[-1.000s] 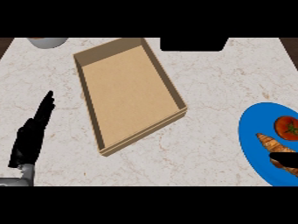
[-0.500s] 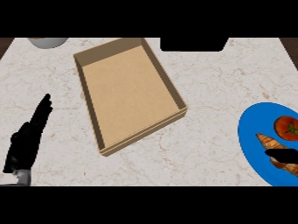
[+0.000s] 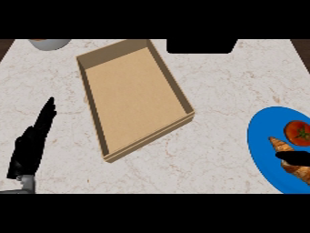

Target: Pick the tomato from the plate and place it in the cardboard box

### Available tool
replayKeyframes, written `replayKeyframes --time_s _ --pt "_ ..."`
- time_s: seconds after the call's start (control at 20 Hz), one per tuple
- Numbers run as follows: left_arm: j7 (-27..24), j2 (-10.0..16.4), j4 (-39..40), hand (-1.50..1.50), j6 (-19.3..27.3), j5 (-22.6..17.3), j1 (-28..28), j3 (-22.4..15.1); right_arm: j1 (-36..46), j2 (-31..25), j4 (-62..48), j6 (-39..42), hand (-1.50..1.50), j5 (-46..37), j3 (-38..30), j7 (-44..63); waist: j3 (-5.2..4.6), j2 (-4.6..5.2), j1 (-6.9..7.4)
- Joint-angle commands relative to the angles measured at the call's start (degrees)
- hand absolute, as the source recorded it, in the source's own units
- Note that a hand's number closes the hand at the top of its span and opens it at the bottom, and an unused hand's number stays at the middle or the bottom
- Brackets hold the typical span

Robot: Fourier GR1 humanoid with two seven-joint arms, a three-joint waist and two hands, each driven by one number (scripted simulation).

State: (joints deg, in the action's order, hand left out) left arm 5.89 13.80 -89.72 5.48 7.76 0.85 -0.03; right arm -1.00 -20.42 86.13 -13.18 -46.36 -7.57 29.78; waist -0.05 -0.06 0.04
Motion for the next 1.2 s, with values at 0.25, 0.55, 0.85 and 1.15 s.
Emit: replayKeyframes --time_s 0.25,0.55,0.85,1.15 --pt "0.0 -1.1 -1.0 0.00 -2.9 1.6 1.1 2.6 2.4 3.4 -6.9 -1.8 -1.50 -2.5 -2.1 -4.0 0.05 0.05 0.05" --pt "4.9 -2.5 -5.2 0.00 -2.6 2.5 0.2 2.1 2.5 2.1 -7.4 1.7 -1.50 -0.6 -3.6 -5.2 0.06 0.02 0.00" --pt "-1.0 -3.1 1.2 0.00 -2.2 3.4 -1.2 3.1 5.0 1.6 -12.9 -6.1 1.50 -5.5 -4.0 -8.6 0.05 0.07 -0.04" --pt "0.9 -3.9 -1.7 0.00 -2.1 4.2 -0.4 2.2 4.1 2.9 -9.0 -11.6 1.50 -15.3 -1.8 -2.7 0.04 0.01 -0.05"
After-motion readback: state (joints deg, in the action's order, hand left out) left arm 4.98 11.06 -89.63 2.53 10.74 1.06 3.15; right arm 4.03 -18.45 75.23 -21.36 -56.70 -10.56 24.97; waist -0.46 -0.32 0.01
